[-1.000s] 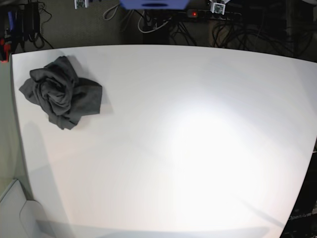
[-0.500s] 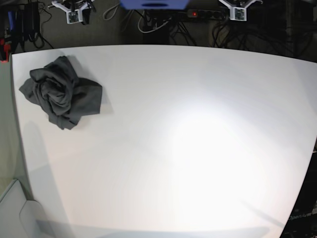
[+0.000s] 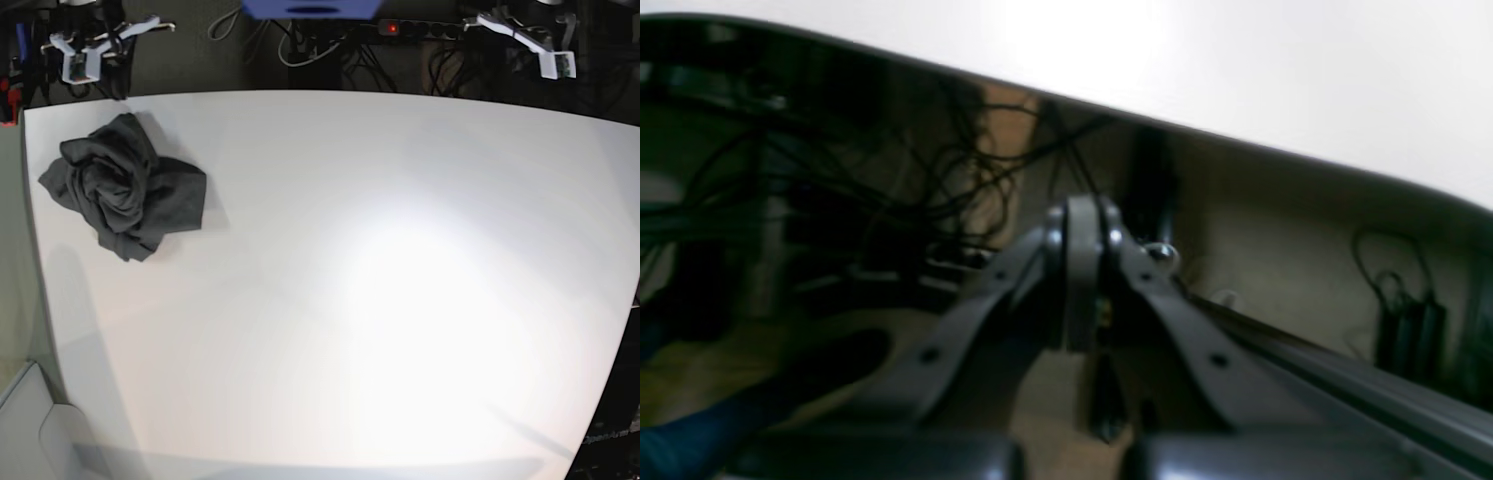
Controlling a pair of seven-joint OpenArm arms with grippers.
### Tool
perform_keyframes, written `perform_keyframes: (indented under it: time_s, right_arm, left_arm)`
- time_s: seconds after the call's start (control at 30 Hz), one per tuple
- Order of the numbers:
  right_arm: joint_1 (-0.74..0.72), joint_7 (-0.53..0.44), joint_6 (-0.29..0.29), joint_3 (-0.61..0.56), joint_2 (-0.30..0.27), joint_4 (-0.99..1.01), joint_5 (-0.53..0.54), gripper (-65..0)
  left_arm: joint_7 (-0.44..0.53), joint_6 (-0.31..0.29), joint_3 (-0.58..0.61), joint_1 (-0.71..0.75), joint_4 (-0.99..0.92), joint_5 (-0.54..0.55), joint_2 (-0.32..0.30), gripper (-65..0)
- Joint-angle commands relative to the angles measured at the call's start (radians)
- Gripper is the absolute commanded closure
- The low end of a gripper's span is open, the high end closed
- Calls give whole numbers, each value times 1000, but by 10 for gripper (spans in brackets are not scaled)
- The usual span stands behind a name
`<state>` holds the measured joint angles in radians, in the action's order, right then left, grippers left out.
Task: Layout the t-shirt on the table in an organized manner, then fold the t-shirt properly
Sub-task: 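Lower the right gripper onto the crumpled grey t-shirt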
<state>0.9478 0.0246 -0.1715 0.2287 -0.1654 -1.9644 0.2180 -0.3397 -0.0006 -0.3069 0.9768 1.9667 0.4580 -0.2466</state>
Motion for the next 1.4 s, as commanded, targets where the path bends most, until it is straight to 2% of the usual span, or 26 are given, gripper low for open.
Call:
perform_keyframes:
  time_s: [0.0, 0.07, 0.33, 0.6, 0.7, 0.83, 1.0, 1.13, 1.27, 1.37]
  right_arm:
    - [10, -21, -4, 13, -4, -23, 10, 0]
    - [-6, -21, -4, 21, -4, -33, 10, -15]
    - [-31, -21, -6, 33, -4, -59, 10, -165]
    - [-85, -21, -6, 33, -4, -62, 10, -181]
    - [-108, -1, -6, 33, -4, -62, 8, -181]
    - [-163, 130, -13, 34, -21, -62, 8, -181]
    - [-217, 214, -99, 77, -7, -60, 10, -181]
    - [-272, 278, -164, 134, 20, -60, 7, -182]
    - [-326, 383, -224, 176, 23, -60, 5, -182]
    - [-358, 453, -291, 203, 23, -60, 5, -182]
  left_arm:
    - [24, -3, -21, 12, 30, 6, -7, -2]
    - [24, -3, -44, 0, 43, 9, -6, -2]
    - [23, -3, -93, -15, 53, 12, -7, -5]
    - [24, -5, -150, -55, 61, 14, -7, -8]
    - [24, -5, -189, -80, 61, 15, -4, -77]
    - [18, -5, -231, -98, 61, 109, -10, -196]
    - [15, -5, -268, -115, 61, 196, -10, -190]
    - [14, -5, -262, -120, 61, 196, -10, -190]
    - [14, -5, -259, -120, 61, 203, -10, -192]
    - [14, -5, -231, -120, 61, 203, -10, -194]
